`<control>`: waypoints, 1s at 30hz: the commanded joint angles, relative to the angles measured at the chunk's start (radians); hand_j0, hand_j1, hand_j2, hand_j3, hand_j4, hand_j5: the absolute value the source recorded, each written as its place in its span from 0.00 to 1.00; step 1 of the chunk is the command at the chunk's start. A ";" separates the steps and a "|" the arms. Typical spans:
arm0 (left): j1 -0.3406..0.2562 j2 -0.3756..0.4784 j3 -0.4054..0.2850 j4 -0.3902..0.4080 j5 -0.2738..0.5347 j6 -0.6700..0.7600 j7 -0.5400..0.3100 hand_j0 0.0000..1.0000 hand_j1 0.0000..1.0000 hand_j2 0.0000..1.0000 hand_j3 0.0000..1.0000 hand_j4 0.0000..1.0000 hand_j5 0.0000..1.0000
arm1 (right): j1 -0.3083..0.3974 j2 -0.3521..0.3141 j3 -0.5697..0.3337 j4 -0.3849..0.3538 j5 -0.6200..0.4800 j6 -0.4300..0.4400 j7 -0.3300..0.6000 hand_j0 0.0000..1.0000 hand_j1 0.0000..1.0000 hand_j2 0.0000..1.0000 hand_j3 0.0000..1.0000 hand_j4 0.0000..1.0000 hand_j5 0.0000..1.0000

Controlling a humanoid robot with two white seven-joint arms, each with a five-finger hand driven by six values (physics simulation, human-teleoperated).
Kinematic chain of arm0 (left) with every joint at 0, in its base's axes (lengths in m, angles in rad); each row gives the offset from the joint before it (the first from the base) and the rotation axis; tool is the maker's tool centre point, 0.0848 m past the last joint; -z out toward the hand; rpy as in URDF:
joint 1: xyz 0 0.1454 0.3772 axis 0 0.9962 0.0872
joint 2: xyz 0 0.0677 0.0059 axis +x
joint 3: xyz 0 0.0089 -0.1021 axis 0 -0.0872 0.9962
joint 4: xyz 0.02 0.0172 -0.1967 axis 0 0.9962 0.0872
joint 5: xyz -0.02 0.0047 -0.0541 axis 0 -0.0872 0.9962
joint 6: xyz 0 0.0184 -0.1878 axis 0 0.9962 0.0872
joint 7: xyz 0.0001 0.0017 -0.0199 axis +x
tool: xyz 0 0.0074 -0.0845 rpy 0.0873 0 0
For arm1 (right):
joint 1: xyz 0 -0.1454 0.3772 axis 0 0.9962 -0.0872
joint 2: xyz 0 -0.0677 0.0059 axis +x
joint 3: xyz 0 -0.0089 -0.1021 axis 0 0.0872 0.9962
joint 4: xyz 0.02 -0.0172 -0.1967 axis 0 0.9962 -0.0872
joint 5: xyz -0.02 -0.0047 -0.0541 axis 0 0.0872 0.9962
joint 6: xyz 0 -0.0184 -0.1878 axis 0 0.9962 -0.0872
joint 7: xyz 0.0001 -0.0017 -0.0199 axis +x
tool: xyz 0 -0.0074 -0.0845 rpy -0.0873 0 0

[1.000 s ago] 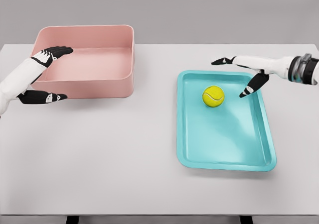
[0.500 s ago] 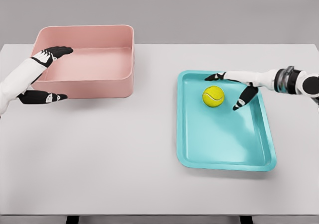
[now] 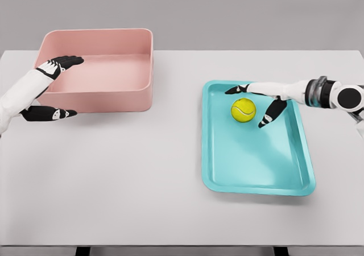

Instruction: Put the tennis from the blue tray into the pink basket with both arms

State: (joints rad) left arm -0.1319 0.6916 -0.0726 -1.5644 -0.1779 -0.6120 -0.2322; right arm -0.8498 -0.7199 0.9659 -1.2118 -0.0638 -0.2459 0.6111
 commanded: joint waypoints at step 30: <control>0.190 0.143 -0.084 -0.051 0.265 0.001 0.008 1.00 1.00 1.00 1.00 1.00 1.00 | -0.006 0.034 0.013 0.023 -0.005 0.010 0.000 0.46 0.46 0.46 0.46 0.46 0.46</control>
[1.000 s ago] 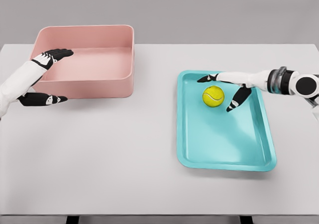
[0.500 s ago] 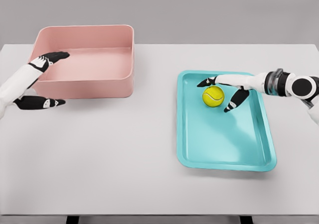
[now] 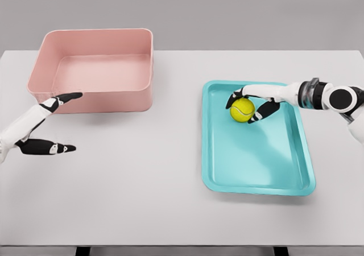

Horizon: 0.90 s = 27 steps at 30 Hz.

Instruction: Put the tennis from the blue tray into the pink basket with both arms

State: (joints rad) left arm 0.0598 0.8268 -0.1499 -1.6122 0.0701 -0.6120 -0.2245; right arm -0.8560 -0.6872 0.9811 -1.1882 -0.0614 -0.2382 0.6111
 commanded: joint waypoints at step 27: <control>0.084 0.098 -0.100 0.012 0.168 0.001 -0.001 1.00 1.00 1.00 1.00 1.00 1.00 | -0.017 0.356 0.176 -0.280 0.129 -0.082 0.000 0.47 0.47 0.47 0.47 0.47 0.47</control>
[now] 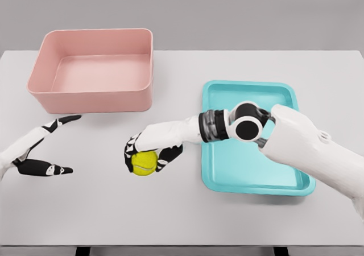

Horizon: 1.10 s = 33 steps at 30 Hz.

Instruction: Put the tennis from the blue tray into the pink basket with both arms

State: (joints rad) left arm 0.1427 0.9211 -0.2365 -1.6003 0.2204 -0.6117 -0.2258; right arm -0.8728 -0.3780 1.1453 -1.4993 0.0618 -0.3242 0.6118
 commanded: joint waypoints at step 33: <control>-0.003 -0.014 -0.112 0.022 0.068 0.001 0.000 1.00 1.00 1.00 1.00 1.00 1.00 | 0.436 -0.607 -0.908 -0.223 -0.227 -0.287 -0.001 1.00 1.00 1.00 1.00 1.00 1.00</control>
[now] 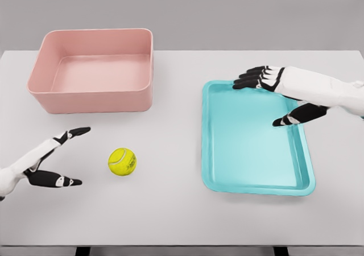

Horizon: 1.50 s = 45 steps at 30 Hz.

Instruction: Put the tennis from the blue tray into the pink basket with both arms

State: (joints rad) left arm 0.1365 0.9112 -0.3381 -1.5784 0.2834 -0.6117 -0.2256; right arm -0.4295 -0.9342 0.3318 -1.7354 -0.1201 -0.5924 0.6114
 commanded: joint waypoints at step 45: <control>-0.095 -0.225 -0.139 0.032 0.026 0.001 -0.001 1.00 1.00 1.00 1.00 1.00 1.00 | 0.080 0.077 -0.128 0.194 -0.124 0.094 -0.001 1.00 1.00 1.00 1.00 1.00 1.00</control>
State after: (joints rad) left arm 0.0414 0.6876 -0.4721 -1.5546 0.3090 -0.6114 -0.2272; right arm -0.3497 -0.8574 0.2042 -1.5411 -0.2361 -0.5008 0.6113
